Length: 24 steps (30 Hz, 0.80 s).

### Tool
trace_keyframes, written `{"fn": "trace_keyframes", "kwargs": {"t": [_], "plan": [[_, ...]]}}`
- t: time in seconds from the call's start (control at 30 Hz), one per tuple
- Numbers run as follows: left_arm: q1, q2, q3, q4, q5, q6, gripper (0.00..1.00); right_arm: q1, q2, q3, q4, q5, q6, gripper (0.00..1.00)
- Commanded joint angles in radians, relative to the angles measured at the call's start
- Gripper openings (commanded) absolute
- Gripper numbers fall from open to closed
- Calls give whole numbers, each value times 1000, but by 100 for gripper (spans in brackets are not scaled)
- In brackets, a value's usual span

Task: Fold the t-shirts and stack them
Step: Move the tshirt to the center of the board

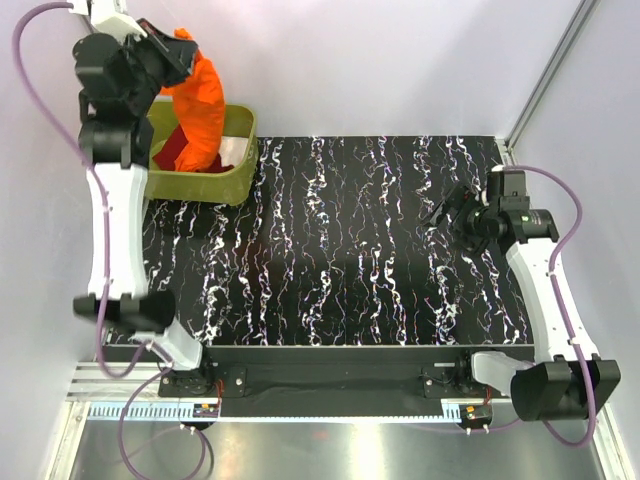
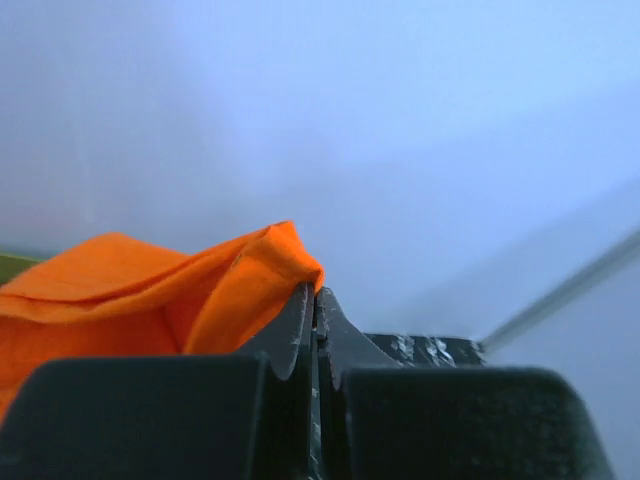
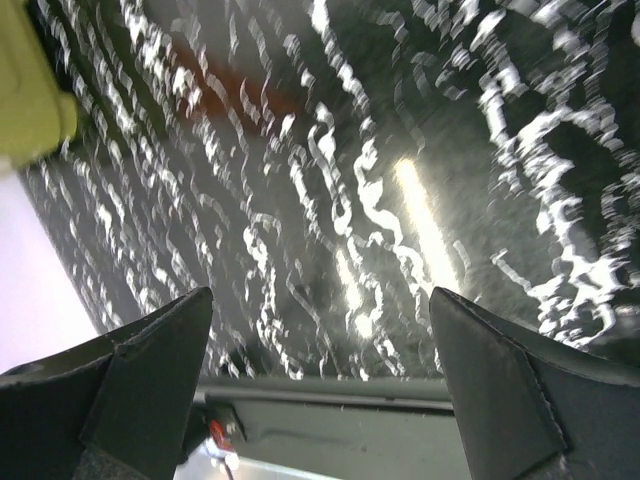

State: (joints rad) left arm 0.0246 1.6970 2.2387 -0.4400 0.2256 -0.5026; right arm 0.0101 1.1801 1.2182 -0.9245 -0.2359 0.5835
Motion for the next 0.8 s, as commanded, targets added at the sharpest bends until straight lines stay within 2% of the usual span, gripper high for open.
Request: {"fn": "trace_keyframes", "kwargs": {"t": [0.0, 0.13, 0.3, 0.33, 0.4, 0.43, 0.5, 0.53, 0.6, 0.63, 0.67, 0.77], "plan": [[-61, -163, -74, -29, 76, 22, 0, 40, -45, -52, 18, -57, 27, 96], [-188, -376, -212, -65, 46, 50, 0, 68, -71, -97, 38, -121, 65, 95], [-333, -555, -540, -86, 23, 10, 0, 88, -102, -143, 50, -170, 93, 95], [-423, -604, -580, -92, -1, 6, 0, 91, -106, -149, 50, -184, 101, 95], [-530, -640, -683, -100, -92, -11, 0, 96, -122, -166, 50, -189, 104, 95], [-636, -661, -711, -101, -113, -20, 0, 100, -125, -172, 53, -197, 108, 95], [-751, -672, -778, -106, -202, -33, 0, 103, -137, -181, 50, -194, 108, 95], [-850, -669, -810, -115, -224, -34, 0, 103, -146, -184, 47, -191, 105, 95], [-916, -654, -844, -123, -223, -51, 1, 103, -152, -187, 42, -186, 102, 95], [-958, -627, -870, -126, -209, -51, 5, 105, -155, -189, 42, -186, 98, 95], [-989, -590, -876, -138, -171, -48, 17, 105, -160, -193, 41, -180, 95, 95], [-1037, -563, -873, -163, -173, -18, 38, 105, -165, -207, 33, -174, 88, 95]]}}
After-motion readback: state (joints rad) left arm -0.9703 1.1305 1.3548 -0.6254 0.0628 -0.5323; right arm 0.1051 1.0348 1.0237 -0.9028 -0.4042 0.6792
